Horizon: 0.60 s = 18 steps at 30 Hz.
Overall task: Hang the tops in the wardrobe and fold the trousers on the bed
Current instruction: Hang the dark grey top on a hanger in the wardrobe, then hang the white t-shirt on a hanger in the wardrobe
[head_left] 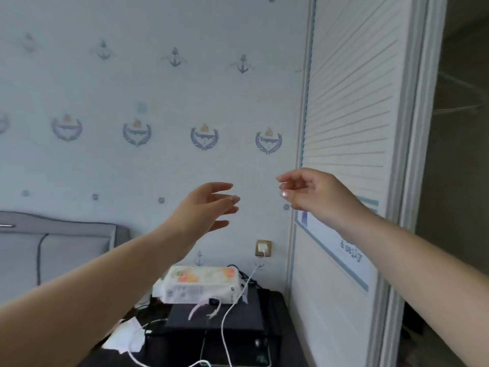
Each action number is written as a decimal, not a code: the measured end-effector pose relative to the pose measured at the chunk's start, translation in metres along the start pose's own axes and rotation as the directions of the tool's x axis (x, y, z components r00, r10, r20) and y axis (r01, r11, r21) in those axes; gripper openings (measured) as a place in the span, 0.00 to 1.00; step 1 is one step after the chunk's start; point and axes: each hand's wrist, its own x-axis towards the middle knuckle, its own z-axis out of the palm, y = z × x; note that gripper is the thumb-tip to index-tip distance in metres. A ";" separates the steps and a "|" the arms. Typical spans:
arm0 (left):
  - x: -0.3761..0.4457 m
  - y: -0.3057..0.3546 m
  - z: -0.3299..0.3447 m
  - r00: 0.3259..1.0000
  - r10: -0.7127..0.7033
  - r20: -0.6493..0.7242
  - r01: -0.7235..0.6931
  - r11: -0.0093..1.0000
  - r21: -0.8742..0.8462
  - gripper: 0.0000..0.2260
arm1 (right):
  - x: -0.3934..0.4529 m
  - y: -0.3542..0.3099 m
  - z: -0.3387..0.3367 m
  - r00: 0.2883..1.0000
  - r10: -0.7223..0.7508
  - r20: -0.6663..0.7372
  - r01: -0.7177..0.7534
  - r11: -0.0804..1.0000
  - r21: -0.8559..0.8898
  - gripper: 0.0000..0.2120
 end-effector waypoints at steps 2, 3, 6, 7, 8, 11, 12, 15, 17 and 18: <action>-0.028 0.000 -0.056 0.996 -0.026 -0.085 0.029 0.999 0.033 0.11 | 0.001 -0.016 0.056 0.997 -0.025 0.072 0.022 0.999 0.046 0.11; -0.042 0.001 -0.081 0.992 -0.035 -0.118 0.042 0.998 0.052 0.10 | 0.001 -0.024 0.081 0.994 -0.036 0.102 0.029 0.997 0.072 0.11; -0.085 0.005 -0.151 0.973 -0.063 -0.222 0.087 0.991 0.102 0.08 | -0.002 -0.052 0.155 0.979 -0.073 0.189 0.045 0.988 0.147 0.11; -0.103 0.006 -0.176 0.963 -0.069 -0.262 0.101 0.988 0.113 0.08 | -0.004 -0.063 0.182 0.970 -0.089 0.224 0.050 0.983 0.176 0.11; -0.121 0.009 -0.201 0.950 -0.074 -0.302 0.116 0.986 0.123 0.07 | -0.007 -0.074 0.208 0.960 -0.106 0.258 0.053 0.978 0.204 0.11; -0.177 0.012 -0.268 0.900 -0.099 -0.425 0.176 0.973 0.147 0.07 | -0.020 -0.108 0.287 0.917 -0.162 0.365 0.058 0.959 0.278 0.11; -0.196 0.013 -0.288 0.879 -0.104 -0.465 0.196 0.969 0.154 0.07 | -0.025 -0.118 0.312 0.902 -0.173 0.396 0.050 0.953 0.300 0.10; -0.252 0.013 -0.345 0.792 -0.122 -0.598 0.260 0.954 0.151 0.07 | -0.038 -0.146 0.385 0.848 -0.215 0.485 0.020 0.926 0.376 0.10; -0.295 0.011 -0.379 0.722 -0.138 -0.678 0.314 0.939 0.143 0.09 | -0.049 -0.163 0.437 0.794 -0.249 0.555 -0.007 0.908 0.418 0.11; -0.314 0.009 -0.394 0.690 -0.148 -0.708 0.345 0.928 0.141 0.11 | -0.055 -0.170 0.460 0.768 -0.263 0.584 -0.025 0.898 0.438 0.11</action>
